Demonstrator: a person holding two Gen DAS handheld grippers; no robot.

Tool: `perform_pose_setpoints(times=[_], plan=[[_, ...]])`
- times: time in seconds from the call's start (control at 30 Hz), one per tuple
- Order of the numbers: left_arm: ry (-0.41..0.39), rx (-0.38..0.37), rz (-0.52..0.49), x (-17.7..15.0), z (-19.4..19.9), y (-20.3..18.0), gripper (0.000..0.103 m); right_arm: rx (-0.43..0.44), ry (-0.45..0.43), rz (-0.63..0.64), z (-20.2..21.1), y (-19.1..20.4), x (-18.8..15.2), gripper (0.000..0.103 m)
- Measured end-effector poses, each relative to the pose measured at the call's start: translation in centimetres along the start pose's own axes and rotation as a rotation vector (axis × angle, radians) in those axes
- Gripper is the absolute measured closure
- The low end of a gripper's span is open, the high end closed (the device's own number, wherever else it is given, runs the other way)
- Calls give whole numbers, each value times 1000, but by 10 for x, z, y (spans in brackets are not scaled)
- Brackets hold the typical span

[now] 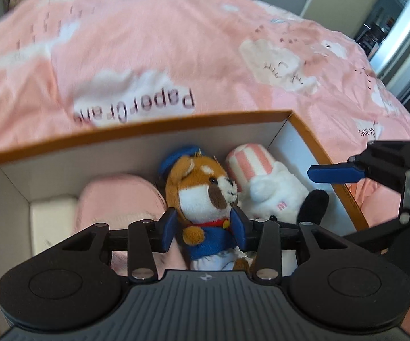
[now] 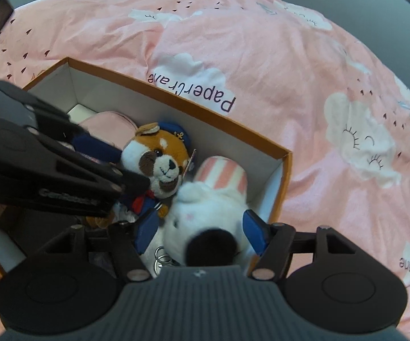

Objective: Organize objects
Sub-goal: 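Open both grippers to release the two plushes inside the orange box, then withdraw both grippers from the box toward the remaining items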

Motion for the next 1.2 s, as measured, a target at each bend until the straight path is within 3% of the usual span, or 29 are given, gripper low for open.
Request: perform_pose_setpoints(times=[0.07, 0.1, 0.17, 0.3, 0.53, 0.77, 1.07, 1.1, 1.2], plan=[[-13, 0, -45, 0, 8, -3, 61, 3, -1, 34, 2, 1, -2, 46], [-10, -8, -53, 0, 10, -4, 73, 9, 1, 53, 3, 2, -3, 53], [6, -21, -63, -1, 11, -5, 75, 7, 7, 86, 4, 4, -6, 59], [13, 33, -96, -4, 1, -8, 80, -9, 19, 117, -3, 5, -11, 67], [21, 52, -87, -9, -13, -4, 80, -13, 31, 99, -14, 5, -12, 68], [-18, 55, -78, -9, 4, -6, 80, -10, -20, 24, 7, 2, -12, 67], [-221, 49, -152, -21, 96, -33, 75, 36, -226, -218, 82, 3, -26, 59], [-250, 56, -161, -25, 109, -35, 74, 30, -255, -236, 92, 6, -30, 54], [-319, 84, -173, -40, 145, -40, 74, 32, -340, -291, 122, 15, -43, 53]])
Point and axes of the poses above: each gripper's, at about its wrist camera, not at the fingertips, and z roughly against the way its jaws point, y to its left, x to its top, the point moved 2 cm from there along -z, roughly the way its jaws point, and after that the axes turned 8 degrees about -y, right-handed, at the moved point
